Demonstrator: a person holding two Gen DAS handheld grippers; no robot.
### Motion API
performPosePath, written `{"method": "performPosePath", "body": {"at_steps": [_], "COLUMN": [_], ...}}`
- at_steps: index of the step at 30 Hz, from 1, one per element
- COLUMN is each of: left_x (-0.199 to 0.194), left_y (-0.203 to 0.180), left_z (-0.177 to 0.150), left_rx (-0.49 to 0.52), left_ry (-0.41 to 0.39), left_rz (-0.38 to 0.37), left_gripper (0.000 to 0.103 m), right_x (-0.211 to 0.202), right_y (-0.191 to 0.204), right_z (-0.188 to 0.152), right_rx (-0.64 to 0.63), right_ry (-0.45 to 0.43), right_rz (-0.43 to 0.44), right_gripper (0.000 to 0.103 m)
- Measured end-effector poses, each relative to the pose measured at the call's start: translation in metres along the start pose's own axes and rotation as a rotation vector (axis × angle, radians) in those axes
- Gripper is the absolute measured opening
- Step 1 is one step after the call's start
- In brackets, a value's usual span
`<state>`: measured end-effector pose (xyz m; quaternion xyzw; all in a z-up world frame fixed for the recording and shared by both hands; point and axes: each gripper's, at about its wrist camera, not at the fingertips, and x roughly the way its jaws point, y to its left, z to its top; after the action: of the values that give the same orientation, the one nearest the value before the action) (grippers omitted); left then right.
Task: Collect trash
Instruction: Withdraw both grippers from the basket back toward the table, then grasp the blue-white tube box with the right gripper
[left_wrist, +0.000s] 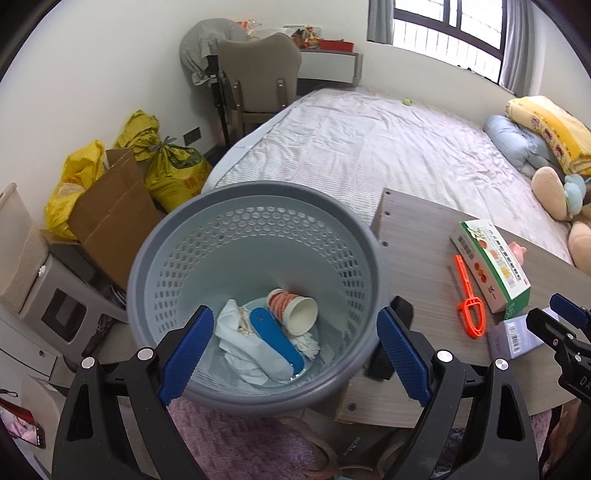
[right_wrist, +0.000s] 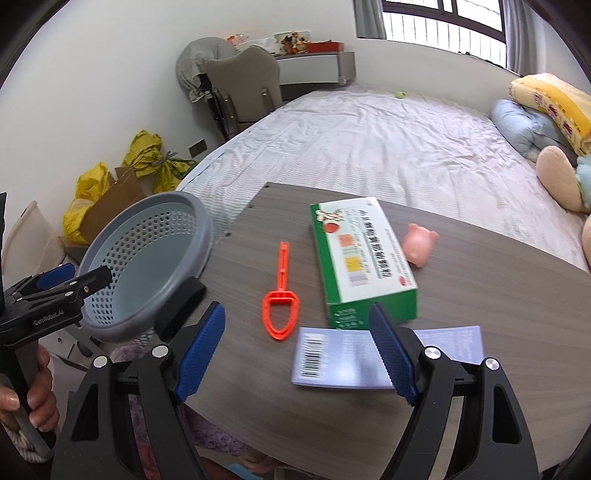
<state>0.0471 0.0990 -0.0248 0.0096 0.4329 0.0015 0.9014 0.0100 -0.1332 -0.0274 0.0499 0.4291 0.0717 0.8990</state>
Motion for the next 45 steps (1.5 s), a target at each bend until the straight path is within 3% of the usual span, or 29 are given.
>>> {"method": "performPosePath", "body": {"at_steps": [13, 32, 45], "left_x": [0.002, 0.000, 0.000], "left_y": [-0.047, -0.103, -0.107], "left_z": [-0.010, -0.014, -0.012], "left_rx": [0.074, 0.172, 0.172], "left_ry": [0.028, 0.025, 0.031], "left_rz": [-0.043, -0.080, -0.066], "left_gripper": [0.089, 0.089, 0.090], "right_x": [-0.013, -0.012, 0.007], "right_y": [-0.046, -0.111, -0.145], "right_z": [-0.020, -0.071, -0.059], "right_rx": [0.075, 0.203, 0.239], "right_ry": [-0.004, 0.061, 0.065], "right_rz": [-0.042, -0.133, -0.188], "right_gripper": [0.076, 0.076, 0.076]}}
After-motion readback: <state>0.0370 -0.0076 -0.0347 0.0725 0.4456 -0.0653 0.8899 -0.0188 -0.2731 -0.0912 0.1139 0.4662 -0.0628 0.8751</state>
